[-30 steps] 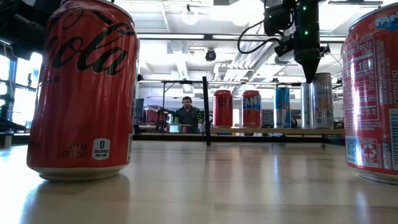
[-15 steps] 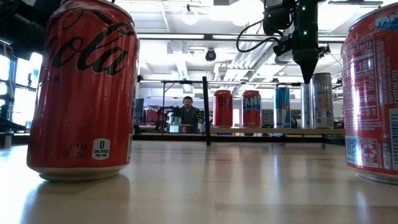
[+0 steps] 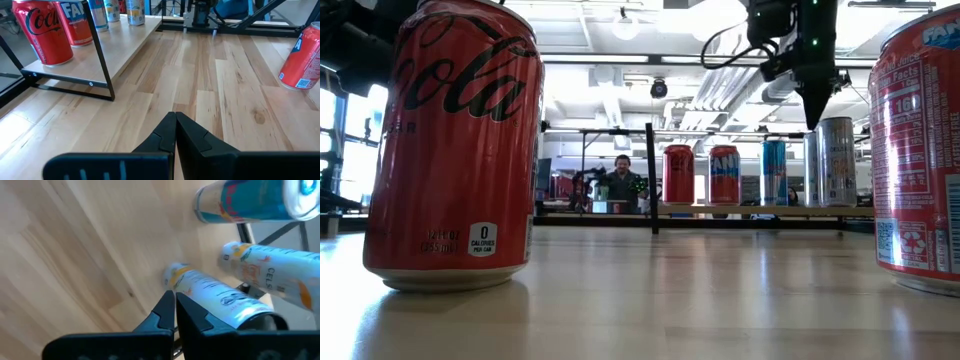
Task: Place canned beverage on shelf
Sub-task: Put the white-yellow soda can on the shelf aligned with the other white-yellow soda can
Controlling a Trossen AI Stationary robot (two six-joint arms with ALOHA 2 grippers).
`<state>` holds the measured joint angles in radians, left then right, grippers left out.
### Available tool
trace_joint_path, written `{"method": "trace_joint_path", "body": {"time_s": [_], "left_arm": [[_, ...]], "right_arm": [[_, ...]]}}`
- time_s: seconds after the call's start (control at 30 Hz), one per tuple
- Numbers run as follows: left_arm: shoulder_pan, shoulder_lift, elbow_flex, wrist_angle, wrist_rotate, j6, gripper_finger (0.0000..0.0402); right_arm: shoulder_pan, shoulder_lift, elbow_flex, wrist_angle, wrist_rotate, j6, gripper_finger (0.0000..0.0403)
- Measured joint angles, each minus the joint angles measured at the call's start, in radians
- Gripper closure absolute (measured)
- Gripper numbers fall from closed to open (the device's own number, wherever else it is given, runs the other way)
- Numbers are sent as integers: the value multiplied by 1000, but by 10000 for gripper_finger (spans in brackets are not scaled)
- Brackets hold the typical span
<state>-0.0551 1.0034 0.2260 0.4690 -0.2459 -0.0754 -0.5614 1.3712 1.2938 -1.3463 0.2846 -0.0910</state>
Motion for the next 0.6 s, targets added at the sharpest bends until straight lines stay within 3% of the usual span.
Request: {"method": "trace_joint_path", "body": {"time_s": [0.6], "left_arm": [[0, 0, 0, -1, 0, 12, 401]], "right_arm": [[38, 0, 0, -12, 82, 42, 403]]}}
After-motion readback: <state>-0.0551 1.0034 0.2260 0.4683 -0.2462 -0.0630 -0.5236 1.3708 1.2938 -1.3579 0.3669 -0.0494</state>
